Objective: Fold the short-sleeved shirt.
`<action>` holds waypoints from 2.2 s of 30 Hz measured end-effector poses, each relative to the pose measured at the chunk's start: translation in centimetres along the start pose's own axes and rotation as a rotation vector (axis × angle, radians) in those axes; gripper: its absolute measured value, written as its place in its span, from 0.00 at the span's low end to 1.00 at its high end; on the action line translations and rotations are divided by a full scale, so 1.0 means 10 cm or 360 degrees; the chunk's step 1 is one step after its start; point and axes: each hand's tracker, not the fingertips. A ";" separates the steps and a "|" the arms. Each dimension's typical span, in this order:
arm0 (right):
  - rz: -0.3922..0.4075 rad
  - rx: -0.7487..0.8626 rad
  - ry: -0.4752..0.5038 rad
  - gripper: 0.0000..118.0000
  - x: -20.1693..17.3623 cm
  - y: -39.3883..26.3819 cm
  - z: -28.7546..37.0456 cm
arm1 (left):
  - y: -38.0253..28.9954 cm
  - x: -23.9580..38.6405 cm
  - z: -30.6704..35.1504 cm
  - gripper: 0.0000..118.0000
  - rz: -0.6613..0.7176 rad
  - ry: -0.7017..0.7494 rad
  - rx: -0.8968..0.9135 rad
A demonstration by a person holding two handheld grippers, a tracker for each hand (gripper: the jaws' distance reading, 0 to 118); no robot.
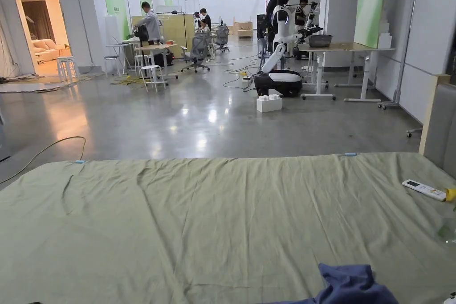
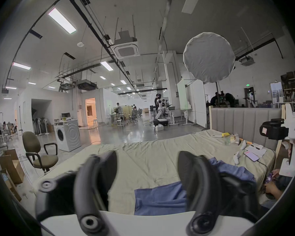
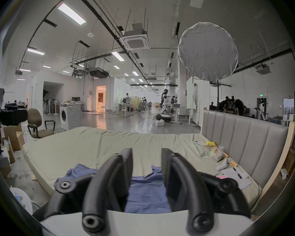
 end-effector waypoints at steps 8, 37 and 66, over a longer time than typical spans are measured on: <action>-0.0022 -0.0041 0.0011 0.00 -0.08 -0.02 0.02 | -0.04 0.11 -0.02 0.00 0.0083 -0.0087 -0.0088; -0.0304 -0.0606 -0.0050 0.00 0.24 -0.84 -0.52 | -2.13 -0.68 -3.58 0.56 0.0465 -0.0190 -0.1400; -0.0136 -0.1631 -0.0052 0.61 1.79 -1.81 -3.96 | -2.54 -0.40 -4.38 0.08 0.0297 -0.0152 -0.1865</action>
